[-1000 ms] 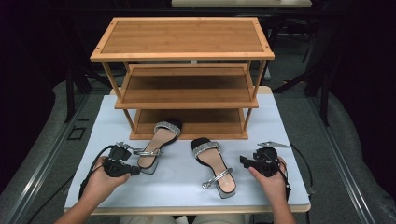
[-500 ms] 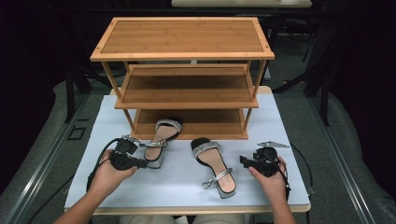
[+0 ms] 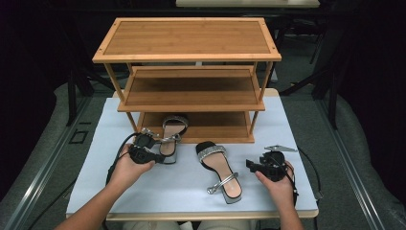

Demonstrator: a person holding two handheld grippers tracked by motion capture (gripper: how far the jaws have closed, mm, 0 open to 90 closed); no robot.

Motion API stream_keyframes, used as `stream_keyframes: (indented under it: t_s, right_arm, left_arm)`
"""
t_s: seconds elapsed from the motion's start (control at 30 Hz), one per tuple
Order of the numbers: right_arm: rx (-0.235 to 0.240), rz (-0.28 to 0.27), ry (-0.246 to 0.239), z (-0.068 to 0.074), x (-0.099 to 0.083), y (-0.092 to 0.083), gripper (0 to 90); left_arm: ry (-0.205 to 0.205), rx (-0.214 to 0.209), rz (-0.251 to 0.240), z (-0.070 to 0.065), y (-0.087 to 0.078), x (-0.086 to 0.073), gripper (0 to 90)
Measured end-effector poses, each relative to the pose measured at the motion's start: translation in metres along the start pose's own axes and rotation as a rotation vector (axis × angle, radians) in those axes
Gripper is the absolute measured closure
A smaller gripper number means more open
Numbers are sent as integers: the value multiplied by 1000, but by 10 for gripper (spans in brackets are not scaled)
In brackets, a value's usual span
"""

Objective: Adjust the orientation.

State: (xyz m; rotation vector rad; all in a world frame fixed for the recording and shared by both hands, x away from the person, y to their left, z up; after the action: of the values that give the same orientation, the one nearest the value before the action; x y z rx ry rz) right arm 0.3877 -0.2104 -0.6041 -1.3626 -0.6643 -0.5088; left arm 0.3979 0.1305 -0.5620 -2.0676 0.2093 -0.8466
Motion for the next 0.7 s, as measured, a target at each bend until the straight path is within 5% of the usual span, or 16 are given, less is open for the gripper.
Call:
stream_keyframes:
  t_s: [0.33,0.7]
  right_arm:
    - [-3,-21,6,0,2,0,364]
    - [6,-9,11,-1,1,-1,365]
  left_arm:
    - [5,32,12,8,9,25,900]
    - [-37,54,0,27,20,42,900]
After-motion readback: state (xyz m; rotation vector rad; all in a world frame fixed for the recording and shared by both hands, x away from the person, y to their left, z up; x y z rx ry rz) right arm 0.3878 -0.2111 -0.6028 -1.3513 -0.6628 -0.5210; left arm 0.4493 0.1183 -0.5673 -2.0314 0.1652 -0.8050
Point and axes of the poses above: each handheld gripper's, and its own axes: y roughly forward along the jaws, x roughly out of its top, z roughly to its left, the point moved 9 cm from there along y, roughly forward along the jaws, and after that the axes turned 12 degrees about -x, right-handed, at the moved point
